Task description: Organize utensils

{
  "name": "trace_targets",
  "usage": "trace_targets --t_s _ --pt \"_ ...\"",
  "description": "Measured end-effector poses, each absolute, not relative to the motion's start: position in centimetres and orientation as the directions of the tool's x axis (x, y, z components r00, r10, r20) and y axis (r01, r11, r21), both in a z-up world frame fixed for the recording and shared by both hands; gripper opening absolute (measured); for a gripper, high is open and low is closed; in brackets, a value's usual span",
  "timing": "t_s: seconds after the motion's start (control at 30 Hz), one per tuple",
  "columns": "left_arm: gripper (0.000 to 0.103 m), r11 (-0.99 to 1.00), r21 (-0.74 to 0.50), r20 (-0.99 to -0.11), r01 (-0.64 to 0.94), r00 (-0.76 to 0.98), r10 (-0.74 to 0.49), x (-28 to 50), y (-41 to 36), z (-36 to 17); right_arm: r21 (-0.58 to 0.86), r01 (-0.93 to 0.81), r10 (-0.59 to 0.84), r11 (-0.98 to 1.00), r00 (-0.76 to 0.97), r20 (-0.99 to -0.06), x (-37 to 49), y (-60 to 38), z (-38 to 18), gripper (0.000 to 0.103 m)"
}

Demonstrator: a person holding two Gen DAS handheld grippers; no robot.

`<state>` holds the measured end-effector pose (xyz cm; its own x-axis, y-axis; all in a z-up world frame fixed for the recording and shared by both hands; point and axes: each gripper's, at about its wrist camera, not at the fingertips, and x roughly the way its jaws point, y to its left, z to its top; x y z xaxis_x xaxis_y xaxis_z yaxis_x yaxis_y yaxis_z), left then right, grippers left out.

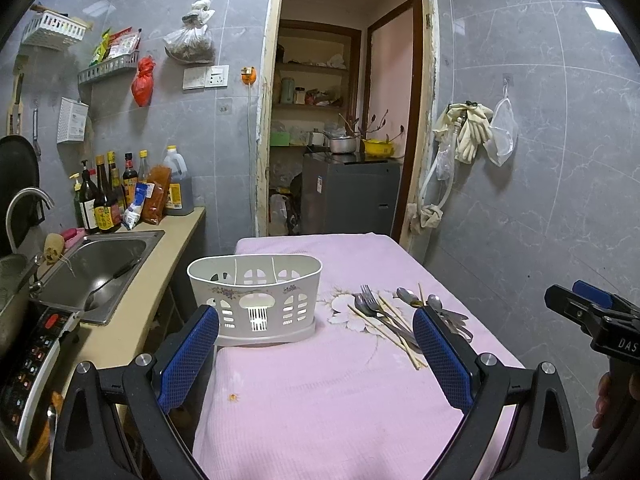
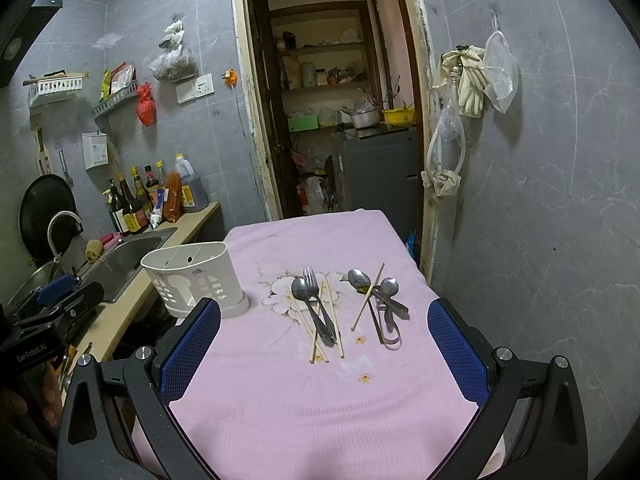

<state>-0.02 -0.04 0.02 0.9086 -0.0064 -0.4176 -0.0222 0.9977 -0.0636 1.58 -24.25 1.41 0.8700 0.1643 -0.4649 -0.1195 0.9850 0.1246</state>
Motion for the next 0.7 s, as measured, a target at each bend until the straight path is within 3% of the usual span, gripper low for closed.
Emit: trace_targets --t_s 0.33,0.7 --pt "0.098 0.999 -0.051 -0.423 -0.007 0.906 -0.015 1.5 -1.3 -1.7 0.112 -0.094 0.135 0.989 0.885 -0.445 2.0 -25.0 0.7 0.102" --pt "0.098 0.997 -0.083 -0.323 0.0 0.946 -0.026 4.4 -3.4 -0.5 0.059 -0.058 0.075 0.997 0.934 -0.35 2.7 -27.4 3.5 0.102"
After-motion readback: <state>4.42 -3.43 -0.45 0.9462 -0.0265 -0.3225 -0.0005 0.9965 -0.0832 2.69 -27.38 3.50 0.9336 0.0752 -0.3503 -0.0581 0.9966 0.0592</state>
